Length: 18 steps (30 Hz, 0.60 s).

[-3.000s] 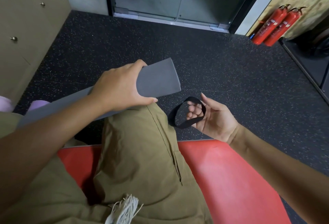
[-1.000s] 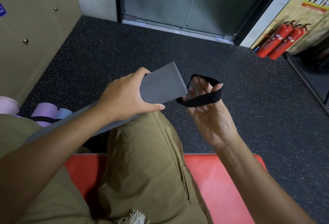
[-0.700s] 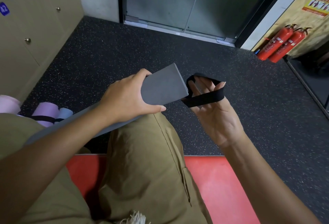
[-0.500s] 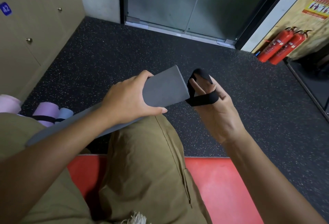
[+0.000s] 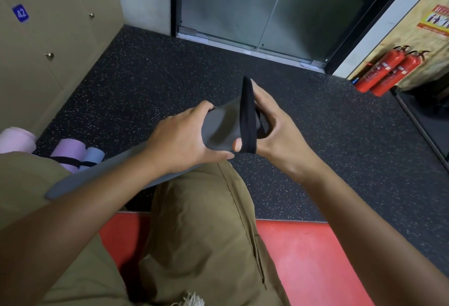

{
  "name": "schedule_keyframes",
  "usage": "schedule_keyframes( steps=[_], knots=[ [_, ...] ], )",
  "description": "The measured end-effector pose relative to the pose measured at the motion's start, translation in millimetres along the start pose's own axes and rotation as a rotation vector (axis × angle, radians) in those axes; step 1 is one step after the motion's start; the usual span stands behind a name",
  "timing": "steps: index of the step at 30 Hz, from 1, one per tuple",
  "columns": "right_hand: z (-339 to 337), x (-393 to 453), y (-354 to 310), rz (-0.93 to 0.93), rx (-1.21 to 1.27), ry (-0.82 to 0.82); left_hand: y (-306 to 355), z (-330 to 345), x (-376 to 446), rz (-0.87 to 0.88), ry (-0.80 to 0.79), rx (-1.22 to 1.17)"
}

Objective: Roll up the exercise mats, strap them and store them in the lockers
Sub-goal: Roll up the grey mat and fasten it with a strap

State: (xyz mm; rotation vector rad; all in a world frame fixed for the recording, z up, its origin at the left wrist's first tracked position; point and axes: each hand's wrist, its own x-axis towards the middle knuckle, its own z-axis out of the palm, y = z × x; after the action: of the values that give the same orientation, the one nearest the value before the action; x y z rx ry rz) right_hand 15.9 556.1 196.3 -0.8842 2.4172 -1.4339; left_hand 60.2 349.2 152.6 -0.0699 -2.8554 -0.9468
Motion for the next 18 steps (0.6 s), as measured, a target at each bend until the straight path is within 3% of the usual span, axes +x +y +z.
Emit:
schedule_keyframes(
  steps=[18],
  knots=[
    [-14.0, 55.6, -56.5, -0.22, -0.298, -0.126, 0.9, -32.9, 5.3, 0.021, 0.142, -0.304]
  ],
)
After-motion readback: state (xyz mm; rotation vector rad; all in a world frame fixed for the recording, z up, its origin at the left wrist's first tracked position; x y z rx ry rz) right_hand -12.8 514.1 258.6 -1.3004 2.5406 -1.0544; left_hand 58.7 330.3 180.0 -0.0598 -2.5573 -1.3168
